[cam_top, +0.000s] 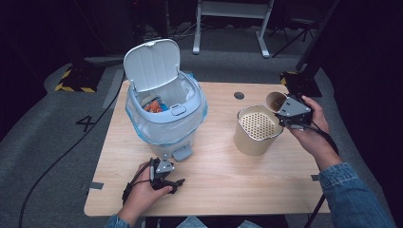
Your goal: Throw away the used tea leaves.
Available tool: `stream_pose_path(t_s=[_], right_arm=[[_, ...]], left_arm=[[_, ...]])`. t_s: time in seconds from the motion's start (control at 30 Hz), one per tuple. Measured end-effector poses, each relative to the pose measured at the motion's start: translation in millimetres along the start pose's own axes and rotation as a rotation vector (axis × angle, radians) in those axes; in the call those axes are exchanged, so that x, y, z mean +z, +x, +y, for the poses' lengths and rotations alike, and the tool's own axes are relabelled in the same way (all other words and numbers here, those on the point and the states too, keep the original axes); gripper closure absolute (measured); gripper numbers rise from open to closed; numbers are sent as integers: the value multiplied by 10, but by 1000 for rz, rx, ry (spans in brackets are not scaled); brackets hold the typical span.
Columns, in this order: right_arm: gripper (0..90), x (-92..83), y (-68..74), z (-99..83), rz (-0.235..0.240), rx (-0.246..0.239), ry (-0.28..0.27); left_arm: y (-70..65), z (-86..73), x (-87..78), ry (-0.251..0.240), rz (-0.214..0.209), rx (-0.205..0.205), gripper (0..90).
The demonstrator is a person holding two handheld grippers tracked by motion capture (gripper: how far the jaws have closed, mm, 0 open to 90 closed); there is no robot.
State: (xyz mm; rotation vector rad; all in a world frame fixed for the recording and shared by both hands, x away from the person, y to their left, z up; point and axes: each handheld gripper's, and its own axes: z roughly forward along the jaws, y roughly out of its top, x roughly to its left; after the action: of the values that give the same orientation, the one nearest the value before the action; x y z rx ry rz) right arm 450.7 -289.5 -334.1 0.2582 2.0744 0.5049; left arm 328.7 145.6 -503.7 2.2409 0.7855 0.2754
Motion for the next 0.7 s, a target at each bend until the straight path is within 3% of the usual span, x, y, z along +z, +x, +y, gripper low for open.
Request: stream_pose_path(t_s=[0.13, 0.43, 0.7], right_arm=[[358, -18, 7, 33, -52, -109, 25], [359, -23, 53, 72, -146, -422, 72], [360, -16, 108, 81, -200, -596, 108]], left_arm=[[0, 0, 0, 0, 0, 0, 251], [0, 0, 0, 0, 0, 0, 251], [0, 0, 0, 0, 0, 0, 251]])
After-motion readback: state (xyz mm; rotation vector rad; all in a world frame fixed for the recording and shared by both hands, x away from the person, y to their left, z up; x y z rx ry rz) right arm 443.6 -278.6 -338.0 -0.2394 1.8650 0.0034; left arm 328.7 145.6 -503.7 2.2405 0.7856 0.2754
